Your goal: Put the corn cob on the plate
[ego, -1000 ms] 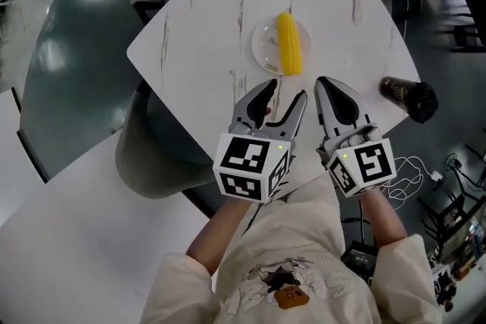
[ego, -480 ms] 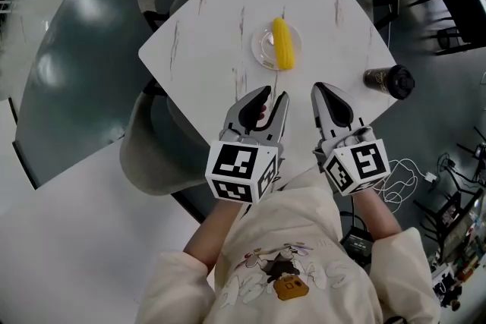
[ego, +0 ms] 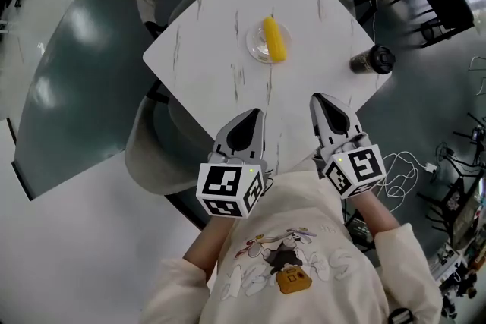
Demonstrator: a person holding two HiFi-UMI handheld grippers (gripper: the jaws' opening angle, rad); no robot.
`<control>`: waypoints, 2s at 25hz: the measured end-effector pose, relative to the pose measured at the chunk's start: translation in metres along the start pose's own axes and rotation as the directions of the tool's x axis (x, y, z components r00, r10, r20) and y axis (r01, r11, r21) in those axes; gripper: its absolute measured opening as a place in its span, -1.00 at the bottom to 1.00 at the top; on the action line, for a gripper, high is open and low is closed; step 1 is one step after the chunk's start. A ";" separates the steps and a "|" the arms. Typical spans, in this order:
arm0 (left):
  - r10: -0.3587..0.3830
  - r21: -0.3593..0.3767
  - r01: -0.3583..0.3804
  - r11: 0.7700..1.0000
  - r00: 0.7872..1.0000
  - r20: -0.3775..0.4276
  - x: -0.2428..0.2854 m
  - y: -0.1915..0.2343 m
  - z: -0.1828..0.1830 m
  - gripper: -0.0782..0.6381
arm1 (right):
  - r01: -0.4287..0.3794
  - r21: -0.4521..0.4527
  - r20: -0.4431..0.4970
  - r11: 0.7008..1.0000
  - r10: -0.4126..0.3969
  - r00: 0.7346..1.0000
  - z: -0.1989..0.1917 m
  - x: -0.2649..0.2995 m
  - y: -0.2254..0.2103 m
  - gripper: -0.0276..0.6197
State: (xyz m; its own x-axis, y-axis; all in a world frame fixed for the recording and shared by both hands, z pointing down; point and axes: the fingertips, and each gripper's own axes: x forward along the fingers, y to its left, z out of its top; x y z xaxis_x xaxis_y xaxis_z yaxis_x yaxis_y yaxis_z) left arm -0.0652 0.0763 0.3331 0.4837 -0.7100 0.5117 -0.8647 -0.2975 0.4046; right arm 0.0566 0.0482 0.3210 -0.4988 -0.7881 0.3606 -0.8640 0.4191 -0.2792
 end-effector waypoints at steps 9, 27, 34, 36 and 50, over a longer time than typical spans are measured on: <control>-0.045 0.039 0.041 0.998 0.993 0.112 -0.064 -0.020 0.028 -0.76 | -0.013 0.045 0.035 0.999 0.011 0.999 0.028 -0.035 0.038 -0.91; -0.066 0.000 0.066 0.998 0.998 0.012 -0.090 -0.072 -0.065 -0.76 | 0.012 0.033 0.037 0.999 -0.014 0.999 0.000 -0.149 0.022 -0.91; -0.018 0.049 0.017 0.999 1.000 0.013 -0.074 -0.123 -0.052 -0.76 | -0.001 0.028 0.011 1.000 0.001 1.000 0.003 -0.180 0.013 -0.91; -0.015 0.067 0.014 0.998 1.000 0.017 -0.068 -0.141 -0.054 -0.76 | -0.010 0.031 0.013 0.999 0.010 1.000 0.000 -0.193 0.007 -0.91; 0.044 0.040 -0.044 0.998 0.999 0.019 -0.071 -0.142 -0.066 -0.76 | -0.061 0.011 0.007 0.998 0.061 0.998 -0.013 -0.194 0.023 -0.91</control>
State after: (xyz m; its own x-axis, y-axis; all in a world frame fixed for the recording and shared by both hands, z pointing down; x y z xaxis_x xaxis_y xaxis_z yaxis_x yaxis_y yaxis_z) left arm 0.0323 0.2114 0.2893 0.4429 -0.7341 0.5146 -0.8901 -0.2913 0.3506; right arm 0.1326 0.2162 0.2566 -0.5502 -0.7642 0.3364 -0.8310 0.4617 -0.3104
